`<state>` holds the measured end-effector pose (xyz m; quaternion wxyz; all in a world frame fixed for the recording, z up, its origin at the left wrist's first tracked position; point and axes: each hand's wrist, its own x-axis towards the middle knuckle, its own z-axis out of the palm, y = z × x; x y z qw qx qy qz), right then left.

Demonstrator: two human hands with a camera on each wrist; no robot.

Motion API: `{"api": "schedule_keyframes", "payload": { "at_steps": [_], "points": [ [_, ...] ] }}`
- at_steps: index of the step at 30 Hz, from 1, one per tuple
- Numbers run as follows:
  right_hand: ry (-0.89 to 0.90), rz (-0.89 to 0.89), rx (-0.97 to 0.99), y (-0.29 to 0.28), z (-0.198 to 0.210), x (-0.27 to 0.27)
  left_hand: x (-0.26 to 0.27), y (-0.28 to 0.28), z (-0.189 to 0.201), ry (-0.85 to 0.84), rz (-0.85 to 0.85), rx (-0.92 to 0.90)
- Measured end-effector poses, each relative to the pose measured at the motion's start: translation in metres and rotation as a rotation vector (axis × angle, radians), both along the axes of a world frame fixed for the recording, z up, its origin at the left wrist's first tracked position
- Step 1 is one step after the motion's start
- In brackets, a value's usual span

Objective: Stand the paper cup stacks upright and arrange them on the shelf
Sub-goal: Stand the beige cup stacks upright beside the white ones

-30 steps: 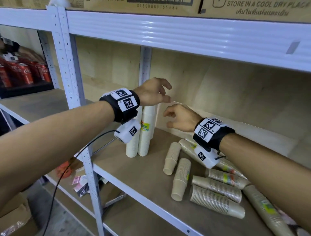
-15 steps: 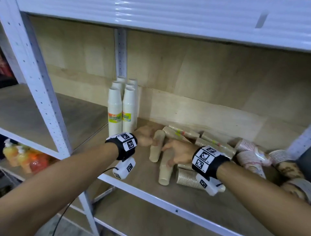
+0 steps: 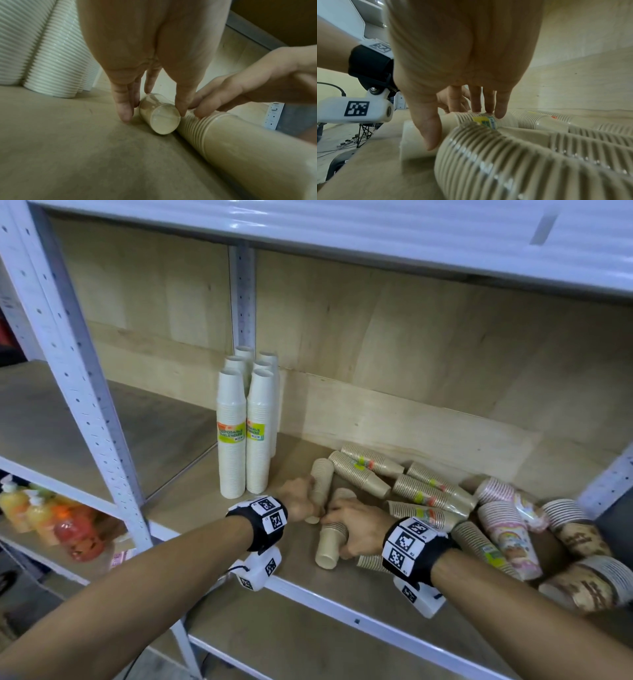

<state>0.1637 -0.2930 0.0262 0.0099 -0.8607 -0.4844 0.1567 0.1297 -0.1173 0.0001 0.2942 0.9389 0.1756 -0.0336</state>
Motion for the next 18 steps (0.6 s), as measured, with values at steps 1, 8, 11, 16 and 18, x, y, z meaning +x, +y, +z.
{"api": "schedule_keyframes", "payload": {
  "at_steps": [1,8,11,16,18],
  "points": [
    [-0.014,0.011,0.002,0.0,-0.002,-0.001,-0.001,-0.001,0.001,-0.009,0.005,0.014],
    [-0.155,0.128,-0.025,0.012,-0.015,-0.008,-0.003,0.001,0.003,0.017,-0.034,0.033],
    [-0.194,0.161,-0.056,0.014,-0.016,-0.011,-0.004,0.003,0.004,0.006,-0.061,0.038],
    [-0.147,0.167,-0.007,0.018,-0.008,-0.012,-0.003,0.01,0.007,0.008,-0.038,0.043],
    [-0.112,0.142,0.041,0.021,-0.001,-0.009,-0.002,0.015,0.01,0.003,-0.022,0.057]
  ]
}}
